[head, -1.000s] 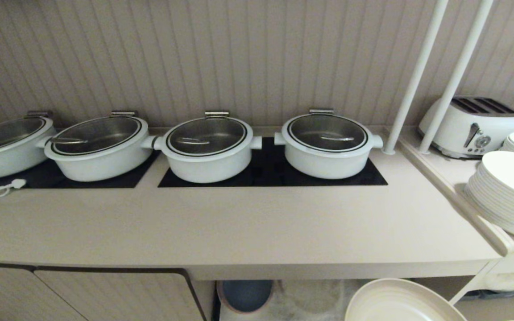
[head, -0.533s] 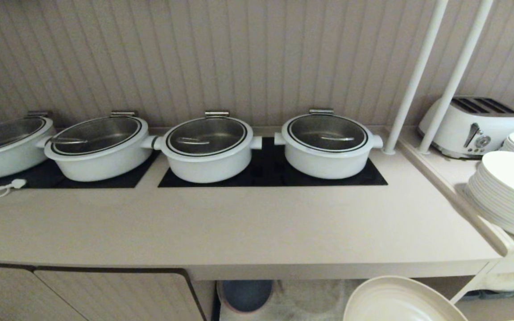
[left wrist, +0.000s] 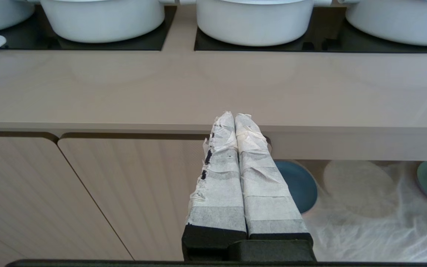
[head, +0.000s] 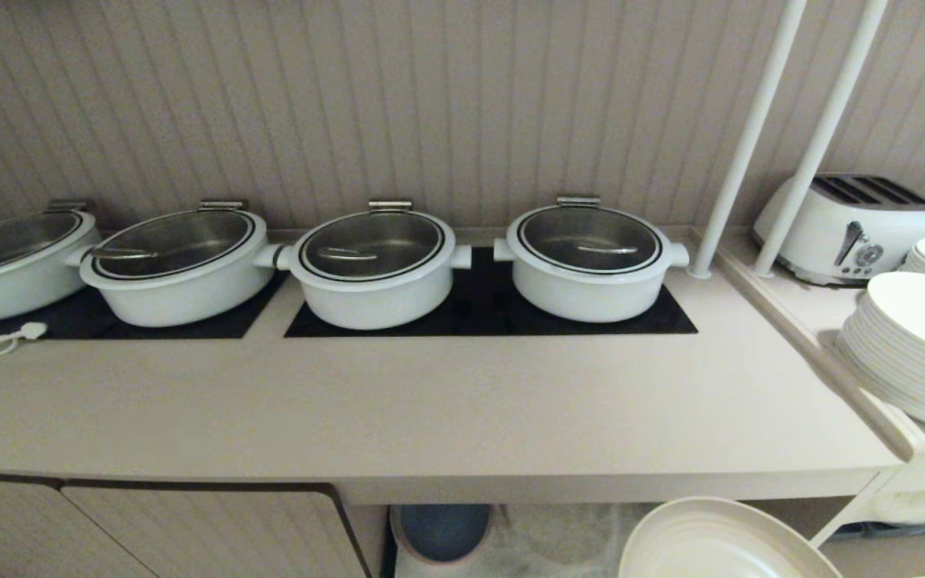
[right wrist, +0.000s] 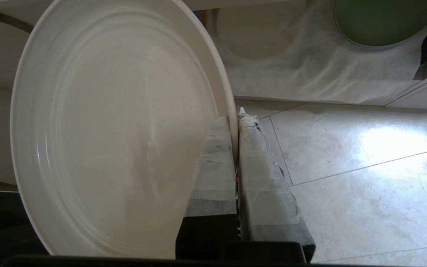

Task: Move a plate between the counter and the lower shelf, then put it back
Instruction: Put the plate

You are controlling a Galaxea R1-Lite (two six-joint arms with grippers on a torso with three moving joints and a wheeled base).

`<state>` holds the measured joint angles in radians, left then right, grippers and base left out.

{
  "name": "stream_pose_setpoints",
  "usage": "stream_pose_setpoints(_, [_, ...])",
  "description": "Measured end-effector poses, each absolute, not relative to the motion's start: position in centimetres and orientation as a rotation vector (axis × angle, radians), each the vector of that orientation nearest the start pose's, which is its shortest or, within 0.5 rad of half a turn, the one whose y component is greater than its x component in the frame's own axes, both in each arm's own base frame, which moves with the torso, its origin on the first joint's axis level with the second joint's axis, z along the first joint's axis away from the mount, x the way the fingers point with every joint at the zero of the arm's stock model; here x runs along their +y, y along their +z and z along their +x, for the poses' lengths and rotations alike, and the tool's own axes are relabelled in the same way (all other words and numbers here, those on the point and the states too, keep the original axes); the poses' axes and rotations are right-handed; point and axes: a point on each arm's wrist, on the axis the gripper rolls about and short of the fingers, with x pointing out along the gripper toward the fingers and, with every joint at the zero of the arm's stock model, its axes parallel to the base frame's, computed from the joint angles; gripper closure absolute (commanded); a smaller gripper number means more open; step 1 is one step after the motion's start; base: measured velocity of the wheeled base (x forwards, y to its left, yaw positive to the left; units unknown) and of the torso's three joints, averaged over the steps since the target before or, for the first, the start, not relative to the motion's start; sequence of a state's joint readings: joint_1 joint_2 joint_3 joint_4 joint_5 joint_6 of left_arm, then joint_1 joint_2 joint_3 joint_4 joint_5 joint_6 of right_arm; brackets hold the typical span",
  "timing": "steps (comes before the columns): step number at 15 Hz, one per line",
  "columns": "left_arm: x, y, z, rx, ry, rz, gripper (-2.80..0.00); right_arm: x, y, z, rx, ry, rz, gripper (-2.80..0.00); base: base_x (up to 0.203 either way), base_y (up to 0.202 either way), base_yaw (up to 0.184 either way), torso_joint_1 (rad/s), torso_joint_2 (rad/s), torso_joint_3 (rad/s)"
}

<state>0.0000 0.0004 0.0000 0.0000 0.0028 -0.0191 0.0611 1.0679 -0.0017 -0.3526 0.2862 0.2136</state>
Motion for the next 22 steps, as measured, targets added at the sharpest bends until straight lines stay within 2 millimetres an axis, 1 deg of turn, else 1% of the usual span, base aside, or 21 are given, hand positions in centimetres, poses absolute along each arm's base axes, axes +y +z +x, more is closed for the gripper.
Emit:
stream_pose_setpoints(5, [0.01,7.55,-2.28,0.0,0.003,-0.021,0.0,1.13,7.98,8.23,0.748,0.254,0.283,0.0,0.0,0.021,-0.002,0.0,0.0,0.001])
stream_pose_setpoints(22, [0.01,7.56,-2.28,0.0,0.003,-0.023,0.0,1.14,7.98,8.25,0.747,0.255,0.283,0.0,0.0,0.193,-0.001,0.003,0.0,0.003])
